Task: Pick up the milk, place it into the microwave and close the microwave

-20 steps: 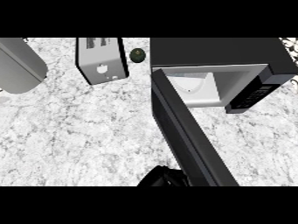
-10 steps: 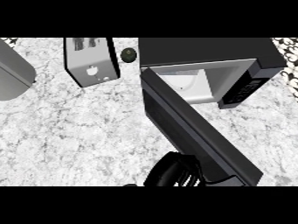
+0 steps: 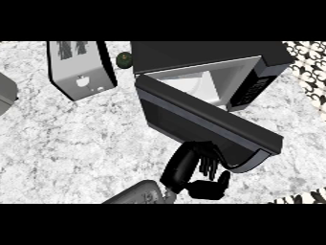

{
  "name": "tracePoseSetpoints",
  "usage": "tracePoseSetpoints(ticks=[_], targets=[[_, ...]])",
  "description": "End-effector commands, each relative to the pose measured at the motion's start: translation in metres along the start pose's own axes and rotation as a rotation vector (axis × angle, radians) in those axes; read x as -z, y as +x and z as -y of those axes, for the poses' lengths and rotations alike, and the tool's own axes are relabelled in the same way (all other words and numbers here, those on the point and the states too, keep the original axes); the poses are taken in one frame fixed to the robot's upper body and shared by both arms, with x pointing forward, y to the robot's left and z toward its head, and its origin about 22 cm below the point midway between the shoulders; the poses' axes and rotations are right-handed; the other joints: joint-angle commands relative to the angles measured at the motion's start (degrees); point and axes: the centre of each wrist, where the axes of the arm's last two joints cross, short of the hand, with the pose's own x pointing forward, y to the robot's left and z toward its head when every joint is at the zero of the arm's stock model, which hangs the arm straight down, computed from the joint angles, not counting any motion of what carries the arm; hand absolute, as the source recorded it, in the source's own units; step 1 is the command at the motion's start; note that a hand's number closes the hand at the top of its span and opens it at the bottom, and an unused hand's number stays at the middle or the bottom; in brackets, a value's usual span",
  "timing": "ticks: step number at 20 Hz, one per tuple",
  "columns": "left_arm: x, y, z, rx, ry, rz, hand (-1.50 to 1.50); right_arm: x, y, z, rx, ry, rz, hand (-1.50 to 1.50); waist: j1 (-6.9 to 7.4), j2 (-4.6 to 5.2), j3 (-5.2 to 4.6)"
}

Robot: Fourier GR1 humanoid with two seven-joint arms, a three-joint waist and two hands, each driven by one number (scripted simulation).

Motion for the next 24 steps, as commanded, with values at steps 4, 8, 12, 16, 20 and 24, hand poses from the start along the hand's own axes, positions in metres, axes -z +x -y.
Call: tracePoseSetpoints(ticks=[4,8,12,16,20,24], targets=[[0.029,0.021,-0.017,-0.061,0.165,0.119,-1.5,0.014,0.014,0.004,0.036,0.048,0.072,-1.5,-4.01,0.96,0.01],[0.044,0.028,-0.025,-0.059,0.21,0.143,-1.5,0.027,0.02,0.005,0.044,0.069,0.095,-1.5,-5.0,1.5,0.11],[0.057,0.031,-0.033,-0.042,0.241,0.162,-1.5,0.036,0.028,0.009,0.05,0.107,0.094,-1.5,-6.69,2.18,0.16],[0.066,0.034,-0.039,-0.049,0.272,0.169,-1.5,0.041,0.028,0.006,0.098,0.134,0.109,-1.5,-8.14,2.7,0.3],[0.078,0.043,-0.045,-0.042,0.295,0.192,-1.5,0.054,0.033,0.005,0.11,0.168,0.124,-1.5,-8.94,3.24,0.31],[0.086,0.043,-0.051,-0.035,0.321,0.184,-1.5,0.063,0.041,0.01,0.109,0.189,0.138,-1.5,-9.74,3.52,0.39]])
